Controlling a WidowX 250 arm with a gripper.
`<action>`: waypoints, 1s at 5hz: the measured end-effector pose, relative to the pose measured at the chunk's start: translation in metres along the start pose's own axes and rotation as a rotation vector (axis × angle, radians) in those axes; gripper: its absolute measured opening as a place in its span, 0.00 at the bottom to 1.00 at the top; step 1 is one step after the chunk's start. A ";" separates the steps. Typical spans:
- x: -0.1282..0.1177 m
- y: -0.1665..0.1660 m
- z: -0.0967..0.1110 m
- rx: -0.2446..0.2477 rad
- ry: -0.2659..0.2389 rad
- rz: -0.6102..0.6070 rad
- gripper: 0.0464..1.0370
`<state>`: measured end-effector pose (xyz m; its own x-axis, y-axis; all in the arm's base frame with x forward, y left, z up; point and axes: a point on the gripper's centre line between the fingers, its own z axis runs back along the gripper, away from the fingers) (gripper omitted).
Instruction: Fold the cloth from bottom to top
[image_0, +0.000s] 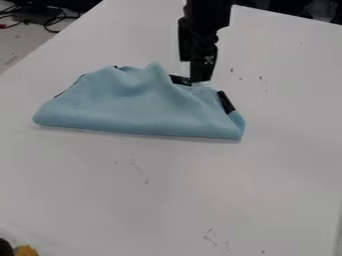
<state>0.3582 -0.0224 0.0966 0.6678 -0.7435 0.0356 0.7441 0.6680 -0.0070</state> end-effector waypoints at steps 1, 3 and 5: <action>-0.002 -0.044 -0.001 -0.058 0.012 0.227 0.96; 0.007 -0.098 0.015 -0.055 -0.004 0.421 0.96; 0.002 -0.121 0.021 -0.006 0.055 0.560 0.96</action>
